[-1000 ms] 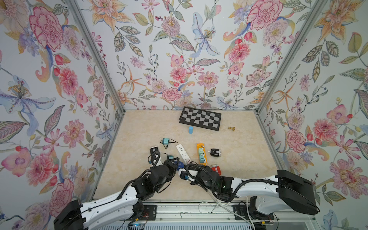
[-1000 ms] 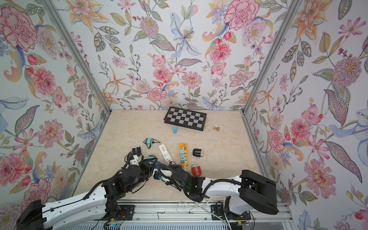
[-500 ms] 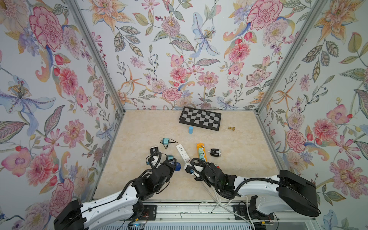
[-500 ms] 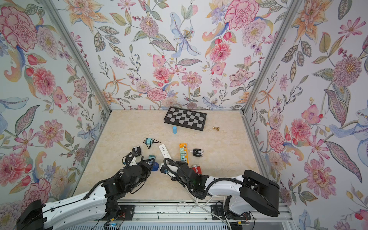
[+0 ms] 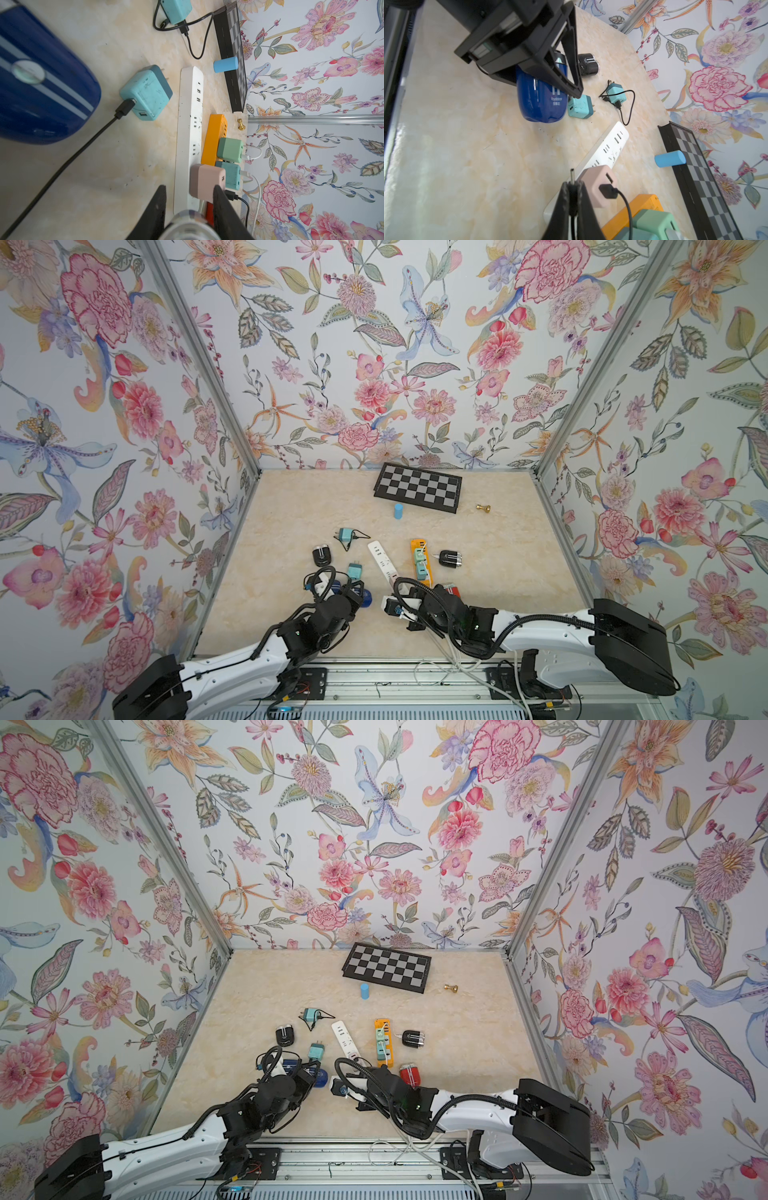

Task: Unplug the electric shaver
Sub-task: Remove the charging cable from the electric shaver, then place the charging cable at the center of the board.

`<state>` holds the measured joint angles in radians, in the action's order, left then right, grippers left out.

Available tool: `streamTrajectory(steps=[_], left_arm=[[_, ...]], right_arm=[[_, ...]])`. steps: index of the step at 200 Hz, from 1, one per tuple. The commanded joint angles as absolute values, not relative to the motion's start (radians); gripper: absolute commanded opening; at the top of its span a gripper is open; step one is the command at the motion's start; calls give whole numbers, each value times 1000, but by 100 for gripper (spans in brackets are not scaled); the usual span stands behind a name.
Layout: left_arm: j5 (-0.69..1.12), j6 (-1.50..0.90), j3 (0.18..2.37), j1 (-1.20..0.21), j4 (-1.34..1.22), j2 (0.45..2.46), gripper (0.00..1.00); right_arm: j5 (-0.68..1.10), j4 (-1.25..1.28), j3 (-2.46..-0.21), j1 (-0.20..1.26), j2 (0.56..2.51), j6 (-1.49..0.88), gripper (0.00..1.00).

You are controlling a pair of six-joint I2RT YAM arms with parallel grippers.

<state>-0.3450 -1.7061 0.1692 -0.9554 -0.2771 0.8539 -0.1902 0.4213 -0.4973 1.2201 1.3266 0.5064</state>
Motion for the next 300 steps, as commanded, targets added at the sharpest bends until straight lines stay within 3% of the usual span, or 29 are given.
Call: streamTrajectory(steps=[1,58,74,109,142,173,202,234,300], left_arm=[[-324,-1612,134,-936,-409,889,0],[-279,-1548,85,-930,-601,1075,0],[-261,-1528,85,-927,-662,1133,0],[-234,-1520,74,-927,-783,1244,0],[-215,-1512,68,-927,-882,1339,0],[-166,-1509,86,-927,-1002,1467,0],[-150,-1525,95,-938,-1091,1551,16],[-156,-1519,131,-949,-1030,1554,37],[-209,-1450,300,-983,-560,1463,53]], right_arm=[[-148,356,-487,1235,1354,462,8],[-146,321,-547,1247,1499,426,14],[-150,322,-555,1247,1514,416,22],[-169,309,-580,1250,1522,389,49],[-177,313,-561,1250,1434,378,63],[-209,295,-549,1234,1303,347,68],[-231,261,-561,1155,1195,264,75],[-169,132,-642,1020,1188,141,77],[-70,30,-740,927,1277,69,77]])
